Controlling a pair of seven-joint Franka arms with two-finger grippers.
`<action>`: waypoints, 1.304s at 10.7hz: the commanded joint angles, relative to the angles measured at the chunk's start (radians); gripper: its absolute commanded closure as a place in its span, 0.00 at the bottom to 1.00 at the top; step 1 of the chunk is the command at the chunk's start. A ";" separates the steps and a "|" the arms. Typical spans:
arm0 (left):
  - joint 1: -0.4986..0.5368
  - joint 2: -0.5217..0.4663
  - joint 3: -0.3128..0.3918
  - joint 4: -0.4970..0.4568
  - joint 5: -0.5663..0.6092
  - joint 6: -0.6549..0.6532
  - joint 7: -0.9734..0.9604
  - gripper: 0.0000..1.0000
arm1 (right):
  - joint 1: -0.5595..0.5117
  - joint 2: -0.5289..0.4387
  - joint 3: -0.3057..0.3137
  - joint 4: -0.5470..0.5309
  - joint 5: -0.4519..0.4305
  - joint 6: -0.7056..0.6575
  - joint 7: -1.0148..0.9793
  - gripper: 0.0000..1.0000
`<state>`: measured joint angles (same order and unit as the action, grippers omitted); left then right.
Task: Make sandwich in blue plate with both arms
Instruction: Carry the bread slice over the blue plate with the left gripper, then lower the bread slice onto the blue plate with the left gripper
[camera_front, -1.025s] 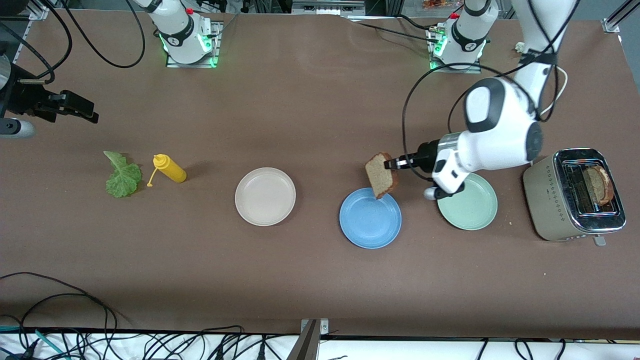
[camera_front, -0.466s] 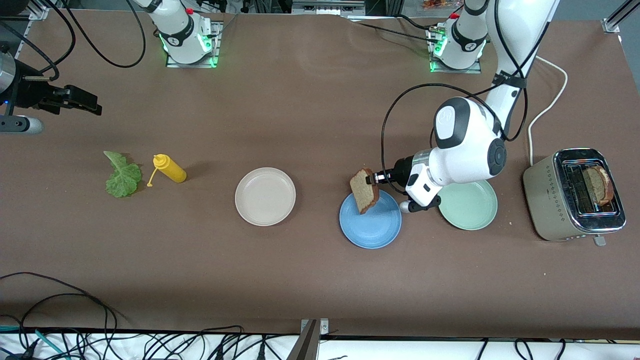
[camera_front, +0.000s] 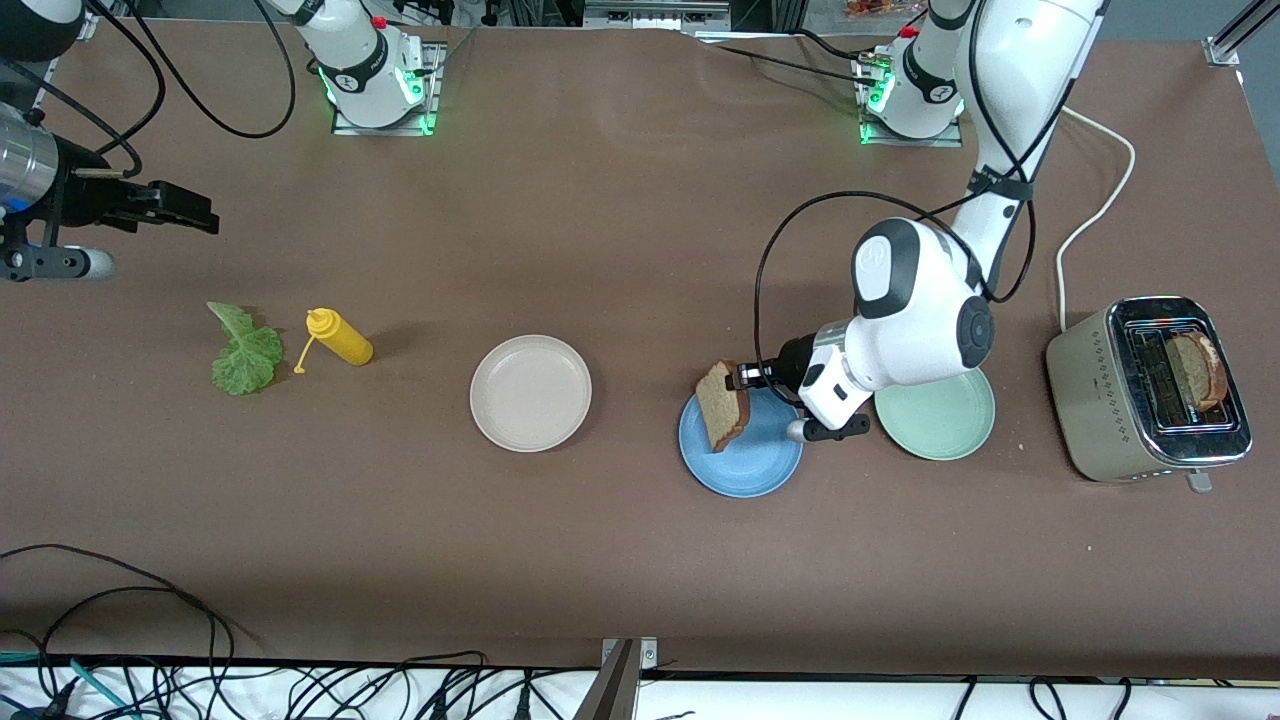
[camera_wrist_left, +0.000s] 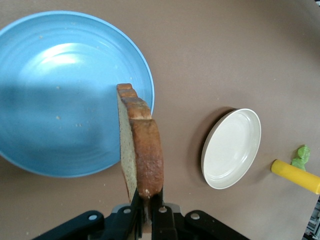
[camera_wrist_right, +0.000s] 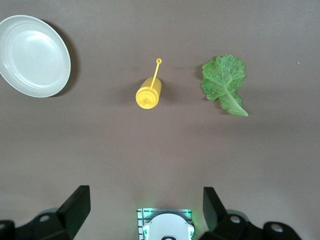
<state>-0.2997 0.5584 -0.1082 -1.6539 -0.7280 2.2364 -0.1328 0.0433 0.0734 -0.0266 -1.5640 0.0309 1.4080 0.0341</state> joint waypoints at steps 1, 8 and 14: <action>-0.013 0.046 0.007 0.058 -0.030 0.006 0.041 1.00 | 0.007 0.020 0.007 -0.011 0.014 0.016 -0.011 0.00; -0.012 0.098 0.007 0.075 -0.030 0.043 0.090 1.00 | 0.020 0.020 0.007 -0.016 0.015 0.022 -0.011 0.00; 0.022 0.092 0.007 0.086 -0.025 0.035 0.091 1.00 | 0.020 0.026 0.007 -0.016 0.015 0.040 -0.010 0.00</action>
<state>-0.2890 0.6313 -0.1031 -1.5937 -0.7281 2.2721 -0.0754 0.0624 0.1085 -0.0183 -1.5648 0.0310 1.4300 0.0330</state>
